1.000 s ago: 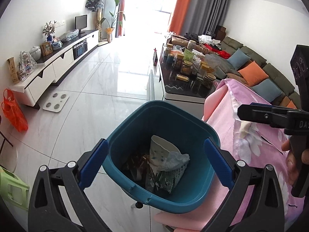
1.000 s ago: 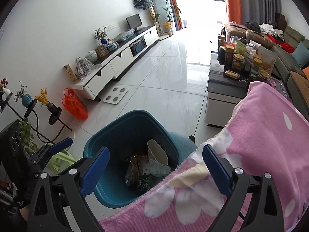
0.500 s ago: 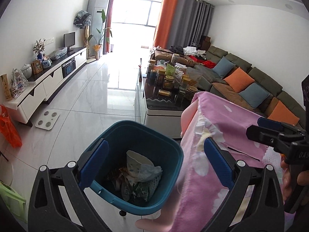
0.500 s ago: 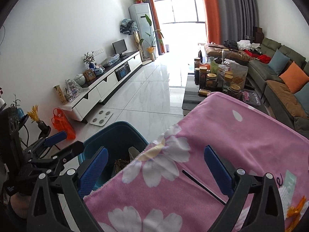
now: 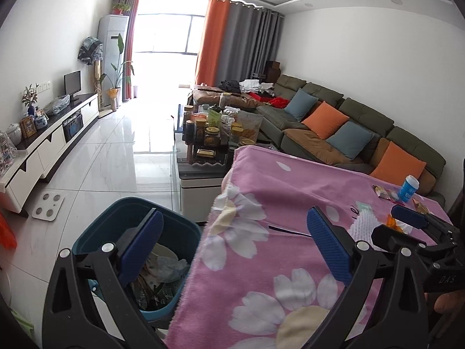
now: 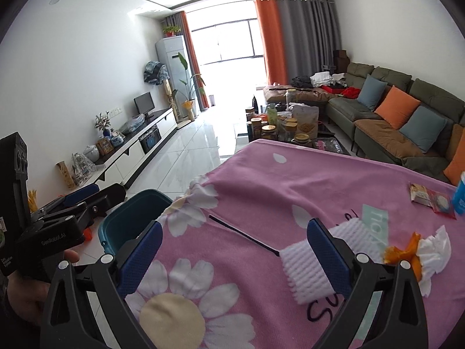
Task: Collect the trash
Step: 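Move both grippers back over the foam net and tissue on the table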
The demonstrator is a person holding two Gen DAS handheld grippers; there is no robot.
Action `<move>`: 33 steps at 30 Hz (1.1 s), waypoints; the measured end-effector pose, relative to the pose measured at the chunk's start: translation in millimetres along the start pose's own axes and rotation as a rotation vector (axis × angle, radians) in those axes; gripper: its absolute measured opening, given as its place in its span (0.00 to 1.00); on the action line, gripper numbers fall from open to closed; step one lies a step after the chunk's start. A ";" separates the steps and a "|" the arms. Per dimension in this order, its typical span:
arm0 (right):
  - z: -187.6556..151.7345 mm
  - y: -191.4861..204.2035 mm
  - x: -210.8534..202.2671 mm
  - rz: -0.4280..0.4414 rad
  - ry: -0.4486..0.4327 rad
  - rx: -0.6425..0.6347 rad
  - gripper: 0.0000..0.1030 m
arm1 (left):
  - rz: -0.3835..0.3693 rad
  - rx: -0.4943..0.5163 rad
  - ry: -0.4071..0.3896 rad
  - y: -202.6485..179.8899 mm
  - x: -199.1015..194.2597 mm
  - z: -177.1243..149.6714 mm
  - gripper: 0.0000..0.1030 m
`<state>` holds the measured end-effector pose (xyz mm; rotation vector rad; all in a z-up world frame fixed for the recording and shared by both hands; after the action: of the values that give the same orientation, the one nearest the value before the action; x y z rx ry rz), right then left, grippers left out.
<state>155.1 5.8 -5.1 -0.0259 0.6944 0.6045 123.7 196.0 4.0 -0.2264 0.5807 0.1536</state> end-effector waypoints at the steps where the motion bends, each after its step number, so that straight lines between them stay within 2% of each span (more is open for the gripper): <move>1: -4.4 -5.8 -6.3 -0.007 -0.009 0.010 0.93 | -0.012 0.013 0.002 -6.8 0.2 -0.9 0.95; 5: -19.6 -29.0 -29.1 -0.070 -0.050 0.056 0.93 | -0.058 0.050 -0.003 -33.8 0.3 -5.6 0.95; 9: -35.9 -52.3 -51.4 -0.172 -0.105 0.090 0.93 | -0.104 0.091 0.003 -62.6 2.5 -13.1 0.95; 16: -72.5 -89.8 -79.9 -0.296 -0.118 0.183 0.93 | -0.195 0.183 0.024 -113.7 5.7 -31.4 0.95; 24: -103.9 -109.0 -102.5 -0.392 -0.105 0.247 0.93 | -0.283 0.241 0.052 -151.8 9.9 -50.8 0.95; 33: -122.2 -112.7 -120.0 -0.452 -0.095 0.287 0.93 | -0.345 0.282 0.097 -170.3 10.7 -72.8 0.95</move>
<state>69.9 -176.1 -46.4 0.1100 0.6508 0.0694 129.6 14.2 -32.5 -0.0577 0.6435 -0.2736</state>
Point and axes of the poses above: each gripper's, at about its wrist camera, not at the fingertips, and x roughly the way its jaws point, y to its left, z to its top, the point moved 2 cm from there along x, roughly the way its jaws point, and after that the axes turned 4 degrees about y, right-handed, at the moved point
